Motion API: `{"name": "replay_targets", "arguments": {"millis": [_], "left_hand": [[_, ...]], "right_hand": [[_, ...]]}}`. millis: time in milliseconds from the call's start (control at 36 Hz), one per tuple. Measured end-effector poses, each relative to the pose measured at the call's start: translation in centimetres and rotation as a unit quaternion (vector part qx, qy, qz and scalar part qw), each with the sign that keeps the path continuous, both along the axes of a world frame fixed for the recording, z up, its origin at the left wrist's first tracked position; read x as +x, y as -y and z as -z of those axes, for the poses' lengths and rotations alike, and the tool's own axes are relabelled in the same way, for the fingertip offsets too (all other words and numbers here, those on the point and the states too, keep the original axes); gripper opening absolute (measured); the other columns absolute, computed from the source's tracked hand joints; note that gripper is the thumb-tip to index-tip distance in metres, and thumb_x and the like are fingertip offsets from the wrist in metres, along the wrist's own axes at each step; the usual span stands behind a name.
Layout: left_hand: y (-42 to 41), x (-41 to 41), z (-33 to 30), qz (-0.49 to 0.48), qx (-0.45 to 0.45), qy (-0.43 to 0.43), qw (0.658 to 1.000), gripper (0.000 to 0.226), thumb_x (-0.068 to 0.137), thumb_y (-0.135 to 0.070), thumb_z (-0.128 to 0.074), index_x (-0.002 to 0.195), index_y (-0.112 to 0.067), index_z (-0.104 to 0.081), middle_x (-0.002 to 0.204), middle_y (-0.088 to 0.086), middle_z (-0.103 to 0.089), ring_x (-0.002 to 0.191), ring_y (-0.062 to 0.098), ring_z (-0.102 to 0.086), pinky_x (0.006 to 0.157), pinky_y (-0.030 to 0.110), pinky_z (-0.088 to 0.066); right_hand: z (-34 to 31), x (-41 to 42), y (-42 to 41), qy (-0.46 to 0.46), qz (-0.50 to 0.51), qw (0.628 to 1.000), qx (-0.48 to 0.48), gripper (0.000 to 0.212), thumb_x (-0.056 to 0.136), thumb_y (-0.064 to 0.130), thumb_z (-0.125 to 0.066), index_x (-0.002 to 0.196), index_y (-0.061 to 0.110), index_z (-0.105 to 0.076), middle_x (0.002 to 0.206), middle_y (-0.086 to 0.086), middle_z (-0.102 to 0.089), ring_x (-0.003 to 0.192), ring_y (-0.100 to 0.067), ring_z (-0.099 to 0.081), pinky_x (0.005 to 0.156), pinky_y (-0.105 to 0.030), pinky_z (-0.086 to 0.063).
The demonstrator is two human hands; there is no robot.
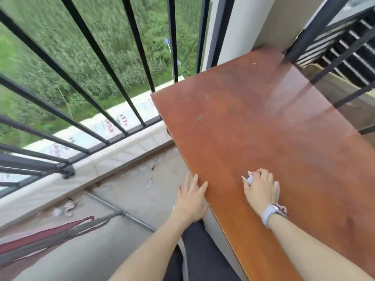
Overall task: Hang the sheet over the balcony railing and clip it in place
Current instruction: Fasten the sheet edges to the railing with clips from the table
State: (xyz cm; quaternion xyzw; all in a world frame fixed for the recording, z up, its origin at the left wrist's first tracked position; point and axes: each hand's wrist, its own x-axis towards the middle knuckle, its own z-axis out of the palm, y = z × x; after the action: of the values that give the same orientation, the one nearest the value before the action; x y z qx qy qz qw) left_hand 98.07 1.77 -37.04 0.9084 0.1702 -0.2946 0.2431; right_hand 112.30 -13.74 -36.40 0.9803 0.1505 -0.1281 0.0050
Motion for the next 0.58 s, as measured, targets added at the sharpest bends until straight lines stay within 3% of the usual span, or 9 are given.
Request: {"name": "replay_targets", "arguments": {"millis": [167,306,417,472,583], "left_hand": [[-3.3,-2.7,-2.5,-0.157,0.045,0.040,0.986,0.058,0.095,-0.034,-0.038,0.146,-0.025,-0.013,0.156,0.007,-0.002,0.143,0.028,0.003,0.114,0.050,-0.009],[-7.3,-8.8,-5.0,-0.354,0.096,0.084,0.927,0.050,0.092,-0.031,-0.042,0.140,-0.024,-0.029,0.151,0.005,-0.024,0.138,0.024,-0.021,0.110,0.041,-0.022],[-9.5,-15.1,-7.3,-0.514,0.158,0.112,0.836,0.043,0.090,-0.028,-0.047,0.132,-0.018,-0.044,0.135,0.004,-0.046,0.122,0.024,-0.042,0.102,0.037,-0.031],[-9.8,-18.4,-8.4,-0.600,0.185,0.118,0.769,0.037,0.088,-0.026,-0.050,0.125,-0.019,-0.052,0.123,0.005,-0.055,0.114,0.025,-0.048,0.096,0.039,-0.035],[-9.4,-23.7,-10.1,-0.720,0.230,0.151,0.637,0.020,0.085,-0.026,-0.056,0.103,-0.019,-0.060,0.105,0.006,-0.061,0.104,0.027,-0.052,0.086,0.038,-0.038]], "right_hand": [[-1.3,-2.8,-7.4,-0.043,-0.116,0.977,0.177,0.022,0.083,0.024,-0.062,0.103,0.016,-0.060,0.103,-0.004,-0.061,0.098,-0.028,-0.053,0.081,-0.040,-0.036],[-3.0,-6.6,-15.1,-0.197,-0.208,0.912,0.294,0.027,0.087,0.017,-0.059,0.112,0.007,-0.054,0.106,-0.011,-0.057,0.100,-0.029,-0.054,0.085,-0.035,-0.038],[-4.8,-10.8,-21.1,-0.277,-0.287,0.857,0.325,0.038,0.088,0.012,-0.055,0.124,0.004,-0.048,0.118,-0.013,-0.054,0.113,-0.026,-0.050,0.092,-0.019,-0.030],[-5.9,-13.5,-23.9,-0.302,-0.334,0.828,0.335,0.040,0.088,0.012,-0.054,0.127,0.004,-0.047,0.122,-0.012,-0.054,0.115,-0.024,-0.049,0.092,-0.012,-0.026],[-8.4,-19.6,-28.8,-0.370,-0.405,0.770,0.327,0.036,0.089,0.016,-0.051,0.124,0.007,-0.048,0.122,-0.010,-0.052,0.114,-0.022,-0.048,0.091,-0.017,-0.029]]}}
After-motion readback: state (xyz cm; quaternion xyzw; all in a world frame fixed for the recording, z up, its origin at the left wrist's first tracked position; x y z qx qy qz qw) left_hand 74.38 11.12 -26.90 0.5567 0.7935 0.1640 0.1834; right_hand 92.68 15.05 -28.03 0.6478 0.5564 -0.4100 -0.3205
